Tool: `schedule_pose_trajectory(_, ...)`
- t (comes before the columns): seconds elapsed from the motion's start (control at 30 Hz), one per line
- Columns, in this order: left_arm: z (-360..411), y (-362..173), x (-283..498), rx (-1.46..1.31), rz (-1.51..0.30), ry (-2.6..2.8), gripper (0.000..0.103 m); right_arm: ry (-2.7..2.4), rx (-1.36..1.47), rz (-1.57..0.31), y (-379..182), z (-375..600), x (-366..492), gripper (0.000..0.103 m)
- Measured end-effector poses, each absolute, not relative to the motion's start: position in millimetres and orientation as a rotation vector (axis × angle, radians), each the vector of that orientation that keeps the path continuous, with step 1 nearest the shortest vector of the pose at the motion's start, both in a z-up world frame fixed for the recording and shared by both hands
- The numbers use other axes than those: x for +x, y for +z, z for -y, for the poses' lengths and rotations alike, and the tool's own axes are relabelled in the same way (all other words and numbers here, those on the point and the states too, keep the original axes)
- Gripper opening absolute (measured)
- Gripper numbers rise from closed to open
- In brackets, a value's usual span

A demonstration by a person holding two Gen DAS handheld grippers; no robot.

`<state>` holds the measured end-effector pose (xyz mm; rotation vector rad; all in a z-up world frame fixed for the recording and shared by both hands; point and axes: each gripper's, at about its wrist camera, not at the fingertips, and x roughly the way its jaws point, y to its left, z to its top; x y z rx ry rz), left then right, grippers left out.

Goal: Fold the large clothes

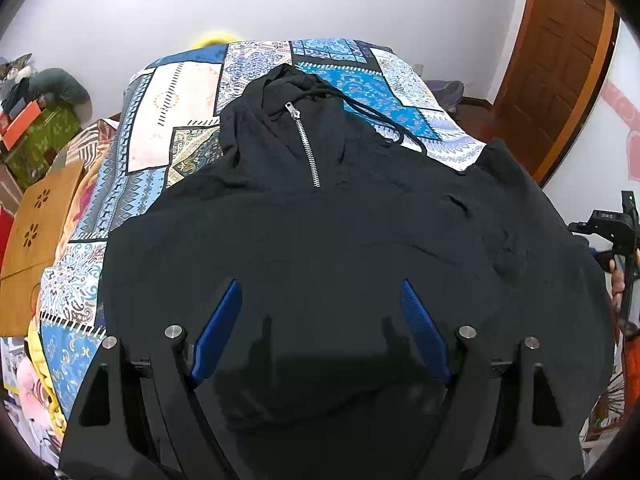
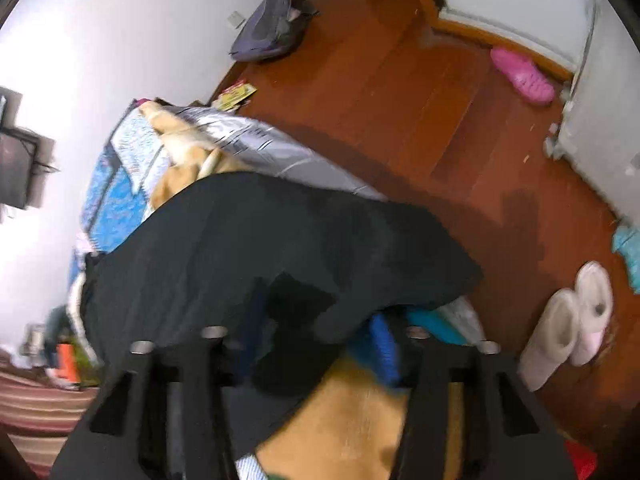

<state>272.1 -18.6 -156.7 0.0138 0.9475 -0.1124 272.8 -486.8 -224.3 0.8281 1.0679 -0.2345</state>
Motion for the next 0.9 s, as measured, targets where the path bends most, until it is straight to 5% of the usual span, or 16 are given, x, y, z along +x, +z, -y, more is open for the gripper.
schedule_pose_trajectory(0.2,10.6,-158.0,266.3,0.031,-0.942,-0.086,0.080,-0.196,0.640,-0.953,-176.4,464.6,272.7,0.012)
schedule_pose_trajectory(0.57,-3.7,-146.8,256.0,-0.009,-0.914,-0.073,0.080,0.184,0.384,-0.650,-21.5,358.6,249.2,0.010)
schedule_pose_trajectory(0.9,-14.9,-142.4,242.2,-0.026,-0.904,-0.078,0.080,0.426,0.173,-0.827,-71.9,226.9,246.5,0.010)
